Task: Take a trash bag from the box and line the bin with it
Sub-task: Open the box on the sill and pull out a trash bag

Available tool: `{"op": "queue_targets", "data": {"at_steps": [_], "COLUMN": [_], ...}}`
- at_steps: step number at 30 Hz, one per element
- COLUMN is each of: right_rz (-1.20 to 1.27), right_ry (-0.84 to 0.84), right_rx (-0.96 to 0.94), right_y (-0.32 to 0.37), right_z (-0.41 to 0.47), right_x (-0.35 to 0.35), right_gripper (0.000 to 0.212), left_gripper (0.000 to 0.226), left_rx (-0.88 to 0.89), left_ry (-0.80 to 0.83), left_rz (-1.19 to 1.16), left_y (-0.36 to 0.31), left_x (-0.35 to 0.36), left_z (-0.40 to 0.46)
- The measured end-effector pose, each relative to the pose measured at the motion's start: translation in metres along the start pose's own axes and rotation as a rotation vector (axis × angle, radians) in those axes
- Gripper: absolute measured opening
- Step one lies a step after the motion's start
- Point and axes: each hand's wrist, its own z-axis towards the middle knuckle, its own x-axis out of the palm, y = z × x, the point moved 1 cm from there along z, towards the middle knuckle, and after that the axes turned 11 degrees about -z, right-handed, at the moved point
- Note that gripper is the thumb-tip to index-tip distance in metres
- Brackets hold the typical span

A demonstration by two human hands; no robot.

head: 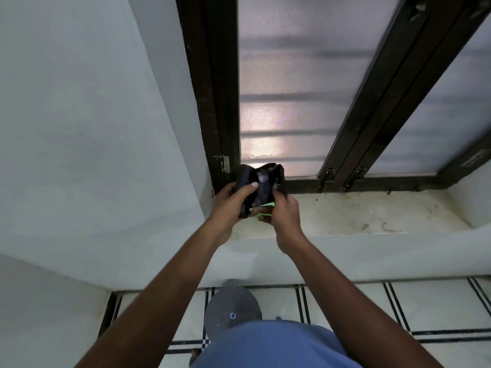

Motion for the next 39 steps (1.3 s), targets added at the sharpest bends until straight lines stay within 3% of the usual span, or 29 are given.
{"op": "queue_targets", "data": {"at_steps": [5,7,10,13,15,17,21,24,27,32,36,39], "right_rz": [-0.021,-0.018,0.035,-0.001,-0.099,-0.165,-0.188,-0.575,-0.801,-0.669,-0.707,-0.764], "right_ry": [-0.093,-0.101,-0.102,0.084,0.261,0.277,0.008,-0.086,0.089,0.376,0.344,0.276], "right_rx": [0.082,0.113,0.189,0.422,0.499,0.361,-0.295,-0.556,-0.56,-0.354,-0.403,-0.377], "right_y": [-0.011,-0.017,-0.019,-0.016,-0.014,-0.004,0.024,0.04,0.053,0.055,0.054,0.055], "right_z": [0.016,0.019,0.014,-0.006,-0.024,-0.036,-0.02,0.011,0.03,0.039,0.044,0.052], "right_x": [-0.013,-0.018,-0.019,-0.018,-0.018,-0.016,-0.013,-0.01,-0.009,-0.017,-0.025,-0.033], "right_gripper": [0.037,0.039,0.048,0.088,0.098,0.08,0.049,0.033,0.043,0.058,0.062,0.066], "left_gripper": [0.053,0.061,0.051,0.043,0.044,0.058,0.062,0.06,0.044,0.035,0.048,0.04], "left_rx": [-0.104,-0.081,-0.027,-0.052,-0.045,-0.025,0.003,-0.033,-0.05,-0.067,0.005,-0.024], "left_ry": [-0.097,-0.112,-0.121,-0.107,-0.12,-0.128,-0.103,-0.011,0.043,0.042,0.085,-0.029], "left_rz": [-0.095,-0.054,-0.072,-0.122,-0.04,0.045,0.091,0.031,0.018,-0.039,0.039,0.02], "left_y": [-0.009,-0.009,-0.011,-0.015,-0.016,-0.017,-0.015,-0.017,-0.023,-0.032,-0.031,-0.033], "left_x": [-0.003,-0.006,-0.006,-0.005,-0.006,-0.007,-0.009,-0.006,-0.002,-0.004,-0.016,-0.019], "left_z": [0.002,0.005,0.007,0.008,0.009,0.009,0.007,0.002,-0.006,-0.014,-0.013,-0.01]}}
